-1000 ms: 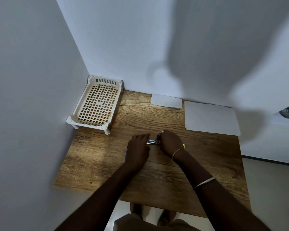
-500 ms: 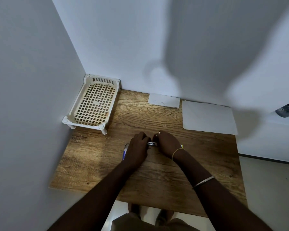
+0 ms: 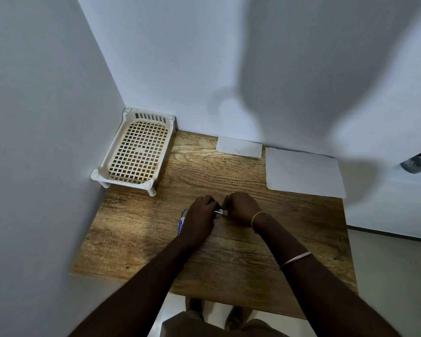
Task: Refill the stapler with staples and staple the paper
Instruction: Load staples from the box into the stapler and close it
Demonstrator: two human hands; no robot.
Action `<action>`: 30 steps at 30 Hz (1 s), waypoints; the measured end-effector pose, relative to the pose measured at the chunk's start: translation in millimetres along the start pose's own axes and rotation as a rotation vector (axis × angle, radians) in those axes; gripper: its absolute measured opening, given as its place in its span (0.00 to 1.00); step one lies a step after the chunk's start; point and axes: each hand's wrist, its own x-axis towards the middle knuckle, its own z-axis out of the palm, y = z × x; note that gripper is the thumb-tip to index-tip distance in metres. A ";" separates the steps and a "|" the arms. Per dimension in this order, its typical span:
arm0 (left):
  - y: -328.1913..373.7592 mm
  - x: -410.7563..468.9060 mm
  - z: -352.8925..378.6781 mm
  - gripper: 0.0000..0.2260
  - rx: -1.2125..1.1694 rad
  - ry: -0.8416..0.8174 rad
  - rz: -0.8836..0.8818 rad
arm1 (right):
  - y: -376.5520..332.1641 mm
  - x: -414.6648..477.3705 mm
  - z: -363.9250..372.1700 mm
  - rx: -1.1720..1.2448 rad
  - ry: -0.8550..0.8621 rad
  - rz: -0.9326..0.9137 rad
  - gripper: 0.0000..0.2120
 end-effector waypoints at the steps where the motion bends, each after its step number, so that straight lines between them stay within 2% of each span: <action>1: -0.2 -0.1 -0.2 0.06 -0.007 0.004 -0.001 | 0.3 -1.6 1.5 -0.001 0.026 -0.006 0.06; 9: -6.3 0.0 -0.8 0.06 -0.085 0.027 -0.017 | -5.4 -24.1 24.5 0.062 0.346 -0.112 0.08; 13: -12.0 -0.2 2.4 0.10 -0.114 0.038 -0.075 | -6.6 -29.6 31.4 0.036 0.457 -0.148 0.10; 16: -12.3 0.7 3.1 0.22 -0.166 0.027 -0.162 | -5.9 -30.0 32.6 -0.018 0.473 -0.160 0.10; 18: -11.8 1.4 3.4 0.26 -0.186 0.014 -0.193 | -6.3 -30.4 32.6 -0.038 0.452 -0.161 0.10; 30: -14.1 2.5 7.4 0.26 -0.146 0.029 -0.176 | -2.1 -31.3 31.0 -0.104 0.447 -0.159 0.13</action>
